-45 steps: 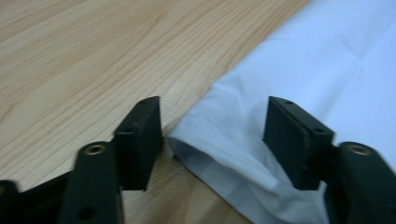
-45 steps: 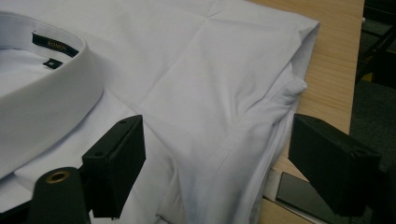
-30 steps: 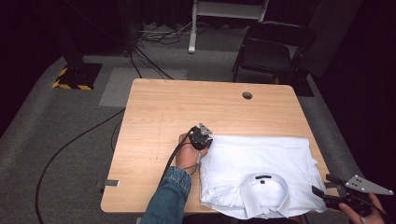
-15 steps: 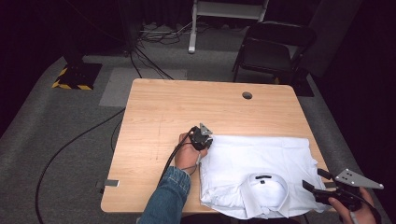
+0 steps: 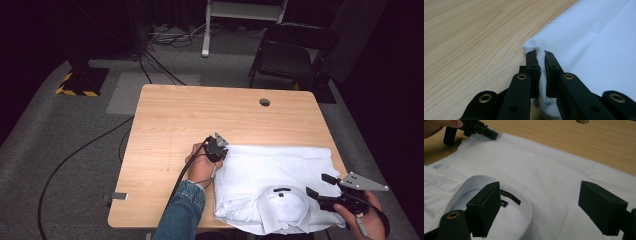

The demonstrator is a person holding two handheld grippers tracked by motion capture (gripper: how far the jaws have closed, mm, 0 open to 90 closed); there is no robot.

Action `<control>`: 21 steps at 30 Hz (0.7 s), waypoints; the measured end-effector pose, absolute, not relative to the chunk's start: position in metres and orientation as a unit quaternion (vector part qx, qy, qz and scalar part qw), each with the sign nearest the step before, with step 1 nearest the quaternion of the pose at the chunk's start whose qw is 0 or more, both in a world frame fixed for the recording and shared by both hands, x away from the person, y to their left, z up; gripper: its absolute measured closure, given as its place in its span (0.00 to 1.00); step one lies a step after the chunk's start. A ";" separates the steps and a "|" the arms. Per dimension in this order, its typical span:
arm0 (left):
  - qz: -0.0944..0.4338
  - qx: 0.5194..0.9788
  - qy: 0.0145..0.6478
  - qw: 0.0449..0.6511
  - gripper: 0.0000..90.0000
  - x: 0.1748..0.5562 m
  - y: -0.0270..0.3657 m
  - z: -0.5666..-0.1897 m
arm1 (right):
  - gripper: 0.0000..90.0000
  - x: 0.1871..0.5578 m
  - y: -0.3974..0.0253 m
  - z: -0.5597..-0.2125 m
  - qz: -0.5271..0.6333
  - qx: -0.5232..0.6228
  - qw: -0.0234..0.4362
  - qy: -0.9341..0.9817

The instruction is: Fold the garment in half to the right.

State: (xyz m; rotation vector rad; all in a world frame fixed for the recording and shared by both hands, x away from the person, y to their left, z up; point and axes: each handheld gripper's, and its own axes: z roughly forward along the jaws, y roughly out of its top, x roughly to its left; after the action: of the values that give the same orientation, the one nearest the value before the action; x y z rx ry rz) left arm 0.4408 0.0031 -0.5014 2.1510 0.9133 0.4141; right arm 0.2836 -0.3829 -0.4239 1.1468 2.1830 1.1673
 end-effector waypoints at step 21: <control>0.134 0.836 0.367 0.386 0.93 0.445 0.008 -0.502 | 0.20 0.289 -0.346 -0.417 0.419 0.399 0.215 0.786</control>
State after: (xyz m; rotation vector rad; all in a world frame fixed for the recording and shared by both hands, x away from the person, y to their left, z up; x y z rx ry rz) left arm 0.4454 0.0080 -0.5016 2.1275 0.9344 0.3402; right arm 0.2889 -0.3461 -0.4169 1.1074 2.1804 1.1622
